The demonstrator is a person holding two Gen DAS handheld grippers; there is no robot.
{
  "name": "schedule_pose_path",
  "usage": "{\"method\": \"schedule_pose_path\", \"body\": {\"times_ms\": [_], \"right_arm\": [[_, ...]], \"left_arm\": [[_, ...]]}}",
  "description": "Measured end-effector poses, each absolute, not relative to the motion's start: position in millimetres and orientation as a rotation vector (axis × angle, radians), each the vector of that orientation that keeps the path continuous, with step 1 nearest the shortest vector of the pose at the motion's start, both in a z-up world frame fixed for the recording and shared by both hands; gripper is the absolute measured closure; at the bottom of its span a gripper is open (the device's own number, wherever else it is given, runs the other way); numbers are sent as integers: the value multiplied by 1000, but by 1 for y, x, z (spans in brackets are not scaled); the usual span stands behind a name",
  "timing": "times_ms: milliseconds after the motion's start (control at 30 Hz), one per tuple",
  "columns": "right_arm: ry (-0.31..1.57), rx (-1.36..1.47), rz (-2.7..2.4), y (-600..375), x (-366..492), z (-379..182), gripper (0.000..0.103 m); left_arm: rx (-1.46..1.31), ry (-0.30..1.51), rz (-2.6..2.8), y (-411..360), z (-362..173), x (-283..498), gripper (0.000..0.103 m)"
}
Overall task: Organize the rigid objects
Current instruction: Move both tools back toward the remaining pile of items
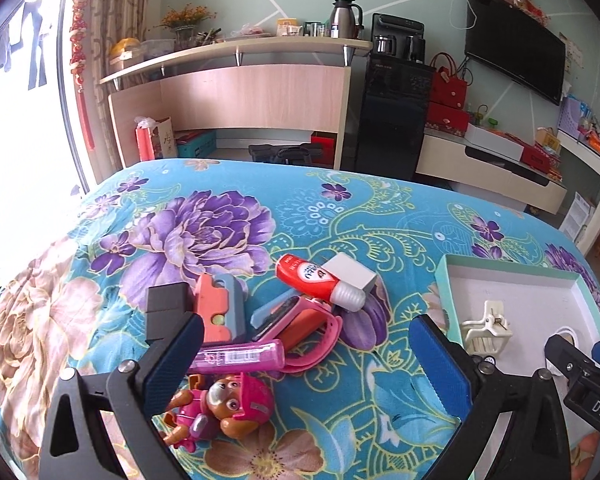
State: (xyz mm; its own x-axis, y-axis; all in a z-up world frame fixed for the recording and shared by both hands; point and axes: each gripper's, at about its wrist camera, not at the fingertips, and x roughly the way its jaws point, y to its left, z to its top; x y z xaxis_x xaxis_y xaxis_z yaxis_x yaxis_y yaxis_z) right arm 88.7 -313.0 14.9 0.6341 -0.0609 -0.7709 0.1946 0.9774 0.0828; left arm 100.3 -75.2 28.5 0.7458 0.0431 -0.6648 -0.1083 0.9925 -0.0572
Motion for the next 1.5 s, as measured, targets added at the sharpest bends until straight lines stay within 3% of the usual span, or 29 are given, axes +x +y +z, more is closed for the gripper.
{"method": "schedule_pose_path", "body": {"times_ms": [533, 1500], "right_arm": [[822, 126, -43, -251, 107, 31, 5], [896, -62, 307, -93, 102, 8, 5]], "left_arm": [[-160, 752, 211, -13, 70, 106, 0], [-391, 870, 311, 101, 11, 86, 0]]}}
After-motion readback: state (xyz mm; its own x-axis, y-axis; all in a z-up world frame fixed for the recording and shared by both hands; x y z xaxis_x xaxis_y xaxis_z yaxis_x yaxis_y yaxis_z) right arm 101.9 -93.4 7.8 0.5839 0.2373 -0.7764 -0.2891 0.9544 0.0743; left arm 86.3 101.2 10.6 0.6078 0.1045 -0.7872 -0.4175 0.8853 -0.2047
